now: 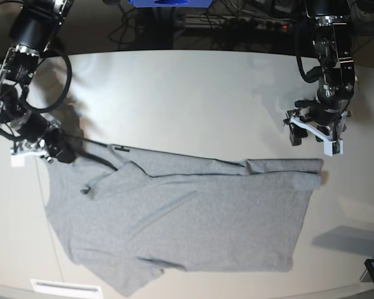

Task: Fold the T-shirt properly
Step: 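Move the right gripper to the shirt's side edge by the sleeve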

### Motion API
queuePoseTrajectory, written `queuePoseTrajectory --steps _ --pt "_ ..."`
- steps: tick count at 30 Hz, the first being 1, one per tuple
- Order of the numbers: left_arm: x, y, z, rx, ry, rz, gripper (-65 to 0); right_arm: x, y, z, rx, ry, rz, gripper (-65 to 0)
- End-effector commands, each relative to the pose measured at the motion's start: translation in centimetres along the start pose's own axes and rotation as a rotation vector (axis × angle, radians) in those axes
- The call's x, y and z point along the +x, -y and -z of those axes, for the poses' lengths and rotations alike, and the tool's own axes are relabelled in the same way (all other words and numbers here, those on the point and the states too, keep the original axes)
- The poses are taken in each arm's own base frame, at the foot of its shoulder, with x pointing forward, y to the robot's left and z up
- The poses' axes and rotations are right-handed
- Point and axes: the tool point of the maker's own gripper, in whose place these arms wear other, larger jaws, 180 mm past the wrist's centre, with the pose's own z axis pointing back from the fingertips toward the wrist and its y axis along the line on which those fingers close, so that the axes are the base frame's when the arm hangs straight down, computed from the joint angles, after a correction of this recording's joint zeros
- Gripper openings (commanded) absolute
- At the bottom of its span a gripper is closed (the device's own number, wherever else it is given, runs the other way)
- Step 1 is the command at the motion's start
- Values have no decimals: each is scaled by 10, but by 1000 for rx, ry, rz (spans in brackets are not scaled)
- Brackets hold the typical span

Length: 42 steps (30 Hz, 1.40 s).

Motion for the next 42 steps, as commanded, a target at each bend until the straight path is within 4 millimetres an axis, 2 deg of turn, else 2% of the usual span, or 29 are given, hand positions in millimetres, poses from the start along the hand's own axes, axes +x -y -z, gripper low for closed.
queuePoseTrajectory --steps 1,3,6,16,20,26,36,40,42 --pt "16 -2 -3 3 51 11 -233 13 -13 -1 34 22 -18 -647" --pt "16 -2 -3 3 51 11 -233 20 -11 1 28 20 -12 -647" --pt "12 -2 -3 4 42 10 -233 20 -5 10 11 -6 -2 -649" --pt "9 -4 -4 7 35 11 -233 31 5 11 -34 37 -15 -649" --pt "9 -3 -4 6 36 10 -233 37 5 13 -67 51 -53 -649" --pt "9 -4 -4 7 35 11 -233 49 -5 16 -52 66 -65 -649" --pt "9 -5 -4 10 36 14 -233 45 20 26 -141 35 -52 -641" --pt "9 -5 -4 10 36 14 -233 46 22 25 -152 36 -55 -638" --pt "9 -5 -4 10 36 14 -233 46 20 25 -149 30 -57 -615"
